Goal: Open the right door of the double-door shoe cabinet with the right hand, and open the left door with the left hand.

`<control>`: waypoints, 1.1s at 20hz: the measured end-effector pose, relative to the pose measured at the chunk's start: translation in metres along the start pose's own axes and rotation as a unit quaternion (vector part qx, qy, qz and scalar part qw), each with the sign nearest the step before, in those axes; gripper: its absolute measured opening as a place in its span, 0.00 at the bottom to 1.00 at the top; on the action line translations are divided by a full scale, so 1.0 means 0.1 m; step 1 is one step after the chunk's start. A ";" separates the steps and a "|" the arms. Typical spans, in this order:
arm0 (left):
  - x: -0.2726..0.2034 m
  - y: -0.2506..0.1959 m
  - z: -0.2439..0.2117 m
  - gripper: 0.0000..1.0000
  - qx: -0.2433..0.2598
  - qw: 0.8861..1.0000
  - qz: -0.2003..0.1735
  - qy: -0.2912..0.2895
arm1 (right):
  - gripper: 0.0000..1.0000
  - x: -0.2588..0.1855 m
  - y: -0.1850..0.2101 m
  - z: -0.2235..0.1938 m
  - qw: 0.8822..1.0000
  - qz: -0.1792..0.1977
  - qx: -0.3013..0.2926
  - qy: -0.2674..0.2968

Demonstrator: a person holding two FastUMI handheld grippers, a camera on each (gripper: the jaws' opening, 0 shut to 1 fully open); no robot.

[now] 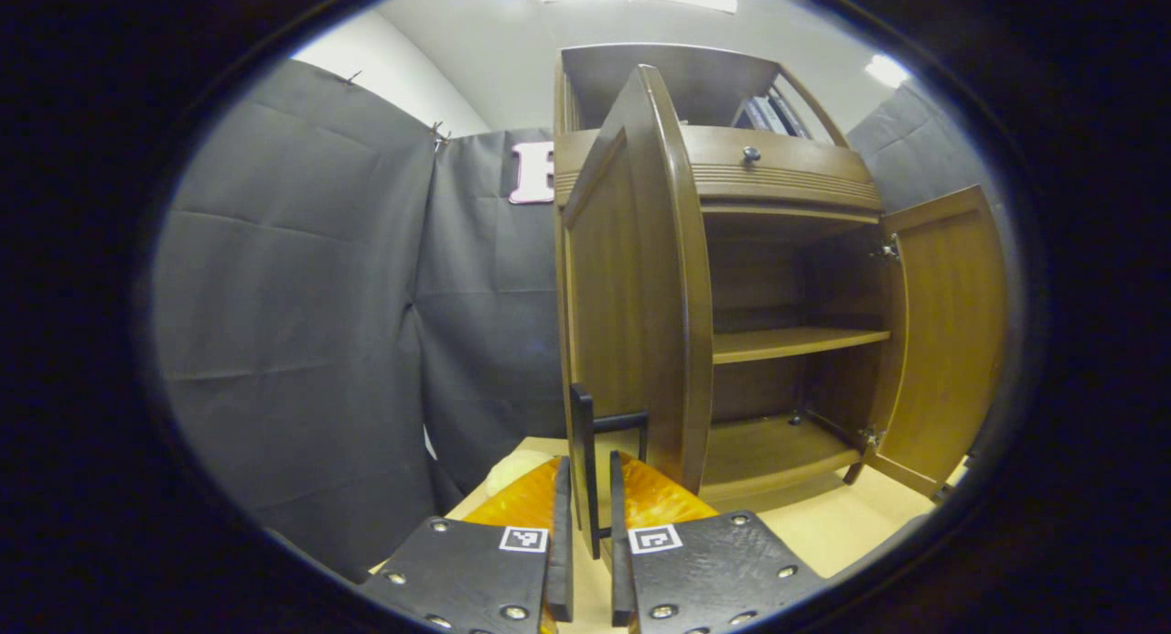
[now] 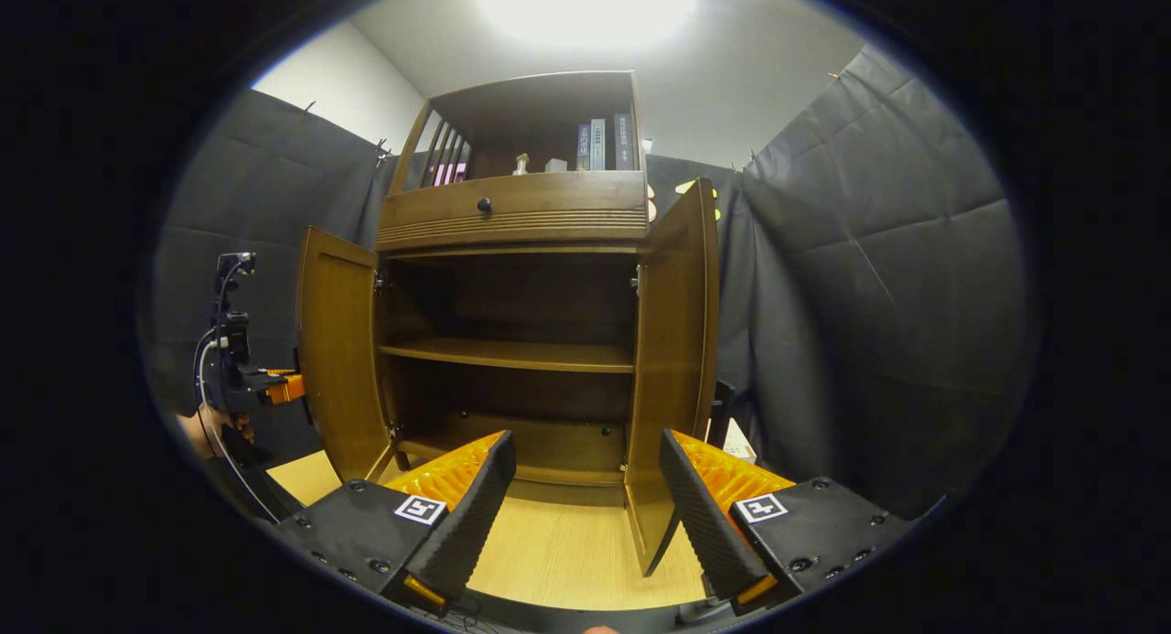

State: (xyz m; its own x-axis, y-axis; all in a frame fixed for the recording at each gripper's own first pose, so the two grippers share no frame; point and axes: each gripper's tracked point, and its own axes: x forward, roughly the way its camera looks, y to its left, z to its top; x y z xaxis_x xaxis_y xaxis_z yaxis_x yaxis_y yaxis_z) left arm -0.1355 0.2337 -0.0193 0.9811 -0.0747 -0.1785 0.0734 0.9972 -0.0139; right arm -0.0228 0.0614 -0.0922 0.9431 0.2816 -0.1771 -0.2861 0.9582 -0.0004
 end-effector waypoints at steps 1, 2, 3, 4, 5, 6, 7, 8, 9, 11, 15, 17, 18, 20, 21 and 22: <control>0.00 0.00 0.00 0.19 -0.002 1.000 0.000 0.000 | 0.99 -0.01 0.04 0.02 1.000 0.000 0.002 -0.001; -0.01 0.01 0.00 0.19 -0.001 1.000 0.001 0.000 | 0.99 -0.02 0.07 0.02 1.000 0.000 0.002 -0.002; -0.02 0.02 0.00 0.17 0.000 1.000 0.002 -0.001 | 0.99 -0.01 0.09 0.03 1.000 -0.001 0.002 -0.002; -0.03 0.02 0.01 0.19 0.000 1.000 0.002 -0.001 | 0.94 -0.01 0.12 0.03 1.000 -0.001 0.002 -0.001; -0.05 0.03 -0.01 0.17 -0.002 1.000 0.004 -0.001 | 0.94 0.00 0.16 0.03 1.000 0.000 0.002 0.000; -0.06 0.03 -0.01 0.19 -0.004 1.000 0.004 0.000 | 0.99 -0.02 0.20 0.03 1.000 0.000 0.002 0.000; -0.07 0.05 -0.02 0.19 -0.005 1.000 0.006 0.000 | 0.99 -0.03 0.23 0.02 1.000 0.001 0.001 0.000; -0.08 0.05 -0.02 0.19 -0.005 1.000 0.007 0.000 | 0.99 -0.03 0.26 0.02 1.000 0.001 0.000 0.000; -0.10 0.04 -0.04 0.19 -0.005 1.000 0.007 -0.001 | 0.99 -0.02 0.30 0.02 1.000 0.001 0.000 -0.001; -0.11 0.03 -0.06 0.19 -0.003 1.000 0.006 -0.002 | 0.94 -0.02 0.35 0.04 1.000 0.001 0.000 -0.002; -0.14 0.05 -0.07 0.19 -0.006 1.000 0.009 -0.003 | 0.94 -0.01 0.45 0.06 1.000 -0.002 0.004 -0.004; -0.15 0.06 -0.07 0.19 -0.006 1.000 0.011 -0.003 | 0.99 -0.01 0.49 0.05 1.000 -0.004 0.003 -0.004; -0.15 0.06 -0.07 0.19 -0.006 1.000 0.012 -0.003 | 0.99 -0.02 0.52 0.06 1.000 -0.005 0.003 -0.004; -0.14 0.07 -0.07 0.19 -0.007 1.000 0.014 -0.003 | 0.99 -0.02 0.58 0.07 1.000 -0.007 0.003 -0.005; -0.13 0.07 -0.08 0.19 -0.010 1.000 0.012 -0.003 | 0.99 -0.03 0.61 0.08 1.000 -0.007 0.003 -0.006; -0.13 0.07 -0.07 0.19 -0.013 1.000 0.012 -0.003 | 0.94 -0.03 0.64 0.08 1.000 -0.007 0.002 -0.006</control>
State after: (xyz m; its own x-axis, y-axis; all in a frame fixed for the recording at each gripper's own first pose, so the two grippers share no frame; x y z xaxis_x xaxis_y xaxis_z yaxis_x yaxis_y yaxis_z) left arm -0.1489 0.2415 -0.0242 0.9835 -0.0510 -0.1737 0.0457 0.9984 -0.0346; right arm -0.0423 0.1228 -0.0835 0.9490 0.2680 -0.1661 -0.2716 0.9624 0.0012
